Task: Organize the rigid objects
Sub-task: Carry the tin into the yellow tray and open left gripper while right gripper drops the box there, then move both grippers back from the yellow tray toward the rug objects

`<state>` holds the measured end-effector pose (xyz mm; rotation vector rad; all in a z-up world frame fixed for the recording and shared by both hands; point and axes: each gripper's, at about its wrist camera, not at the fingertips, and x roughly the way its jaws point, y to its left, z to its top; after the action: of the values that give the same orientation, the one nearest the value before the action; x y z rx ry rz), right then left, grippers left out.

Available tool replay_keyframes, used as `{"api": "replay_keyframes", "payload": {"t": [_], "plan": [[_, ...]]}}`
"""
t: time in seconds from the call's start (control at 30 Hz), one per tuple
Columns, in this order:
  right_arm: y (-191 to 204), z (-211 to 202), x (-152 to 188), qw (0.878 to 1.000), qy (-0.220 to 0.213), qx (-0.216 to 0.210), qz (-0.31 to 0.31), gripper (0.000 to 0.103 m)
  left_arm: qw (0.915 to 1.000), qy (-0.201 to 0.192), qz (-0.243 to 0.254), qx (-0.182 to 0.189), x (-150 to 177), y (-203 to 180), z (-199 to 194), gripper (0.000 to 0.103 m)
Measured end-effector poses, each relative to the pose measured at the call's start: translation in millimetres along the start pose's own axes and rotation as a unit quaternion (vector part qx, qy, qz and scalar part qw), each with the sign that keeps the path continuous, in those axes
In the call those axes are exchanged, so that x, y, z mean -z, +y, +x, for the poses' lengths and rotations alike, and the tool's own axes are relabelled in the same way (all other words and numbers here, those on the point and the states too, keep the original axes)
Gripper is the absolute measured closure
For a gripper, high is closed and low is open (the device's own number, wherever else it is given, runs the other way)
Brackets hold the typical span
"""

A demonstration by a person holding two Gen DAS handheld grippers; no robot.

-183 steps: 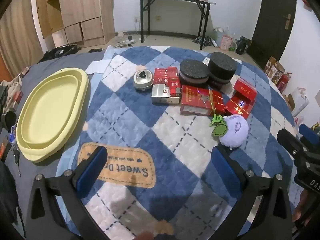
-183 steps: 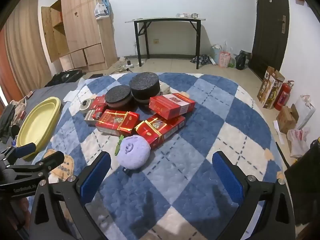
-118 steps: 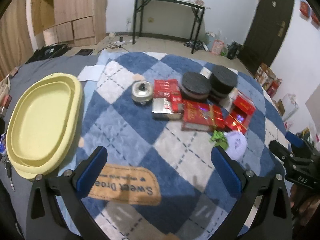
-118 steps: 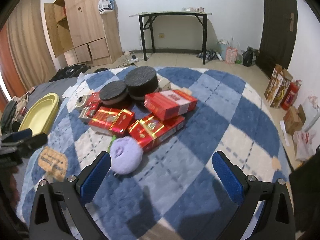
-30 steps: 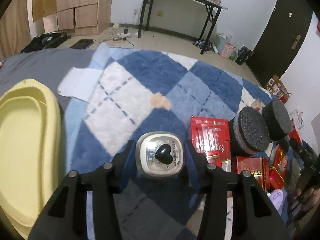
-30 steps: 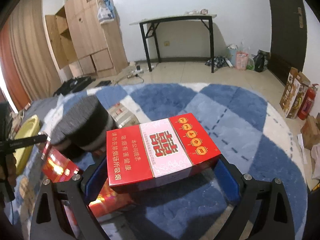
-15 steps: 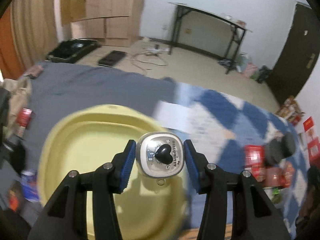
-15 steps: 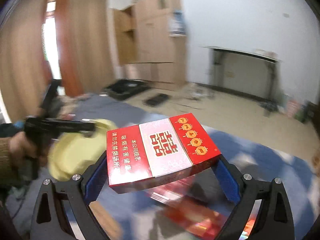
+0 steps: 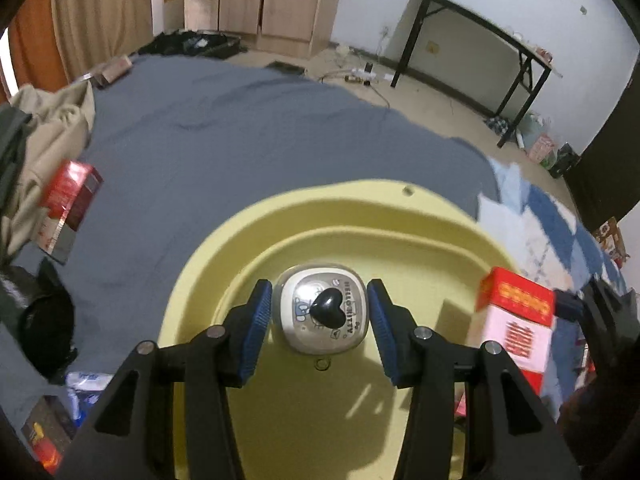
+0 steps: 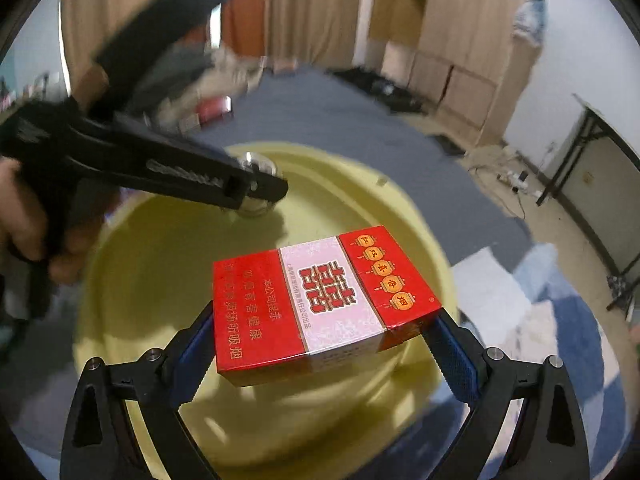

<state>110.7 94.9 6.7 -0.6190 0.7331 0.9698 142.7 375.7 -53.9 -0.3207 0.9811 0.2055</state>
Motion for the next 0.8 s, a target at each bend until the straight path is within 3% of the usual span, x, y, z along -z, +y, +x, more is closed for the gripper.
{"api": "replay_keyframes", "payload": {"t": [0.1,0.2,0.37,0.43,0.5,0.63,0.8], "plan": [[4,20,-13,0.999,0.031,0.01,-0.025,0.006,0.9998,0.006,-0.014,0.01,4,8,11,0.053],[15,33,-35,0.998,0.039,0.025,-0.049,0.006,0.9999,-0.004,0.009,0.008,5,4,13,0.053],[29,35,-37,0.996,0.041,0.047,-0.065,0.002,0.9999,-0.008,0.003,0.009,4,5,14,0.052],[34,35,-40,0.996,0.043,0.047,-0.065,0.001,1.0,-0.005,0.005,0.003,6,3,11,0.043],[36,35,-41,0.996,0.044,0.046,-0.068,0.001,0.9998,-0.012,0.019,-0.003,8,-2,-3,0.025],[31,8,-30,0.998,0.029,0.037,-0.049,0.001,0.9966,-0.048,0.06,-0.029,8,-17,-37,0.017],[9,-72,-3,0.998,-0.009,0.056,0.013,0.0,0.9961,-0.074,0.045,-0.018,2,-44,-90,0.004]]}}
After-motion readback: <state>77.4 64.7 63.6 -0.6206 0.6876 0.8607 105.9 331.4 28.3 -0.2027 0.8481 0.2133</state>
